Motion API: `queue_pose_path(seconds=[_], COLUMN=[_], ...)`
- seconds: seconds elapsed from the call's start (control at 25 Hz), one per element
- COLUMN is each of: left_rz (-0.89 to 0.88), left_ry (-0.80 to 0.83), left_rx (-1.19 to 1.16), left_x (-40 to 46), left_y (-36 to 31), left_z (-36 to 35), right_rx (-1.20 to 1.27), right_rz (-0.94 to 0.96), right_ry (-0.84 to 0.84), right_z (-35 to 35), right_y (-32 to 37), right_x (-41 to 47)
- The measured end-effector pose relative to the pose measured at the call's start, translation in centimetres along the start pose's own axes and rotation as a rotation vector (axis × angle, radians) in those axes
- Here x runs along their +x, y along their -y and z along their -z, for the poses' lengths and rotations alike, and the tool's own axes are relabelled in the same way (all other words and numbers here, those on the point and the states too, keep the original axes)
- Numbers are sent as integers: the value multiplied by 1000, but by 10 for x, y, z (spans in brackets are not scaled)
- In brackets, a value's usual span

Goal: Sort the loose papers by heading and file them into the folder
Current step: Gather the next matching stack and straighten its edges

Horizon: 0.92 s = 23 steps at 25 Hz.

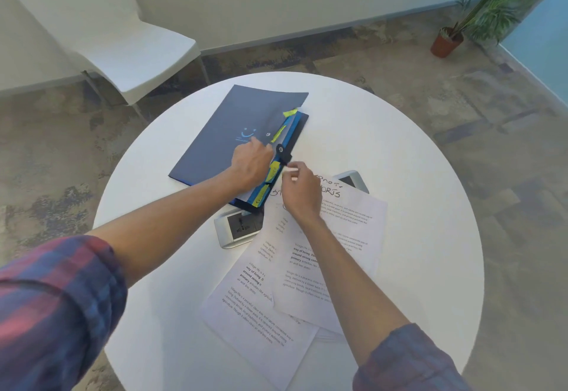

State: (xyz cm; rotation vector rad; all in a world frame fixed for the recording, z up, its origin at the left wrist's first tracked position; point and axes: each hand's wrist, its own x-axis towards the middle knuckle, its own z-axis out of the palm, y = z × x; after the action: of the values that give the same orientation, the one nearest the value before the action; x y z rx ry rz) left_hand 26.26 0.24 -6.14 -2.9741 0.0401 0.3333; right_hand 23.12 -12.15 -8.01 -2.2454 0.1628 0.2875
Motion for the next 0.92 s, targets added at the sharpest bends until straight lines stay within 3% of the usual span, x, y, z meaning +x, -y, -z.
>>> queue_pose_path(seconds=[0.2, 0.4, 0.6, 0.76, 0.92], left_rz=[-29, -62, 30, 131, 293], left_ry=[30, -185, -28, 108, 108], left_rx=[-6, -247, -350, -422, -744], left_x=[-13, -65, -131, -159, -158], left_y=[-10, -31, -72, -97, -103], left_z=[-28, -47, -76, -97, -98], right_rx=[-111, -243, -421, -425, -391], right_rz=[31, 62, 63, 71, 85], right_ry=[20, 5, 125, 202, 203], right_z=[23, 42, 41, 37, 39], right_y=[-61, -109, -145, -158, -160], right_x=[-51, -96, -128, -142, -142])
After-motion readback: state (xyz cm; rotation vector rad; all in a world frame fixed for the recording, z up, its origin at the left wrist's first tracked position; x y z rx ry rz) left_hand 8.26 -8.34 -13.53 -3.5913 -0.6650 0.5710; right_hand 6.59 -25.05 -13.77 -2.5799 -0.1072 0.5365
